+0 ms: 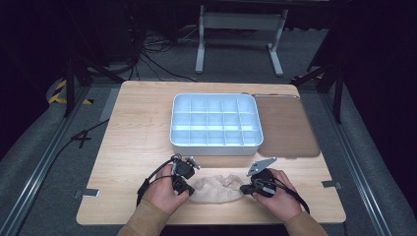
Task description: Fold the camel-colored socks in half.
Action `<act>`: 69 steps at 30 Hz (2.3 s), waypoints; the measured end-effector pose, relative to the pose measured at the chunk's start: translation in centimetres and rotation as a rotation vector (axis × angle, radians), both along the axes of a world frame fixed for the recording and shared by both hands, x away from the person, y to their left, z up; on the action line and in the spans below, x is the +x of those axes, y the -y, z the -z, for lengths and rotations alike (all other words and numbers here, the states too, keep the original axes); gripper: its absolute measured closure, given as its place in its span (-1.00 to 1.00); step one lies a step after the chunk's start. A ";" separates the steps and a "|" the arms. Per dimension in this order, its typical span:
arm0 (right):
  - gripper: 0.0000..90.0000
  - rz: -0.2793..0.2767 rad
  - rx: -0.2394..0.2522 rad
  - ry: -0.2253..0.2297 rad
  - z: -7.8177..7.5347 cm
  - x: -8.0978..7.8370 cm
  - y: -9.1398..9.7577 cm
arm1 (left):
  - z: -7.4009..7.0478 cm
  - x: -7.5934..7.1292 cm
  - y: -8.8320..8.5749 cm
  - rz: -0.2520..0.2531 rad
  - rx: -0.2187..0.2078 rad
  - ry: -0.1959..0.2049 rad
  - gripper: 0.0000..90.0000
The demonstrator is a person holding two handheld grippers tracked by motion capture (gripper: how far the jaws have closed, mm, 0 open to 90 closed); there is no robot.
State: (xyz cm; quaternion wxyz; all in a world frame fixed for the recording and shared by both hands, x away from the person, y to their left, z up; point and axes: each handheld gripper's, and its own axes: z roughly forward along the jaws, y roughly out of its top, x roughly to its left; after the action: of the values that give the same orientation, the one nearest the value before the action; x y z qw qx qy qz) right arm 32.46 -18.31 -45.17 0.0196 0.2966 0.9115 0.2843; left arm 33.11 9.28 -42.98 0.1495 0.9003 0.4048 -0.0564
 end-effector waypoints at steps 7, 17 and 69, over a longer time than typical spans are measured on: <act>1.00 0.011 0.079 0.020 -0.1 0.0 -0.5 | -0.1 -0.2 -0.6 0.027 0.020 -0.015 0.86; 0.99 -0.032 0.049 0.008 0.6 0.0 -2.1 | -0.4 -0.4 -2.0 -0.006 0.004 -0.004 0.87; 1.00 -0.027 0.140 0.025 1.6 -0.6 -1.2 | -2.8 1.3 6.6 0.102 -0.194 0.109 0.82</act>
State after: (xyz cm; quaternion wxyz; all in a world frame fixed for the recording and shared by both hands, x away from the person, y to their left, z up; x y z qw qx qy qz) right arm 31.84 -17.11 -46.72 0.0066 0.2814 0.8929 0.3513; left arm 34.40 2.66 -40.21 0.2547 0.9027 0.3425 -0.0537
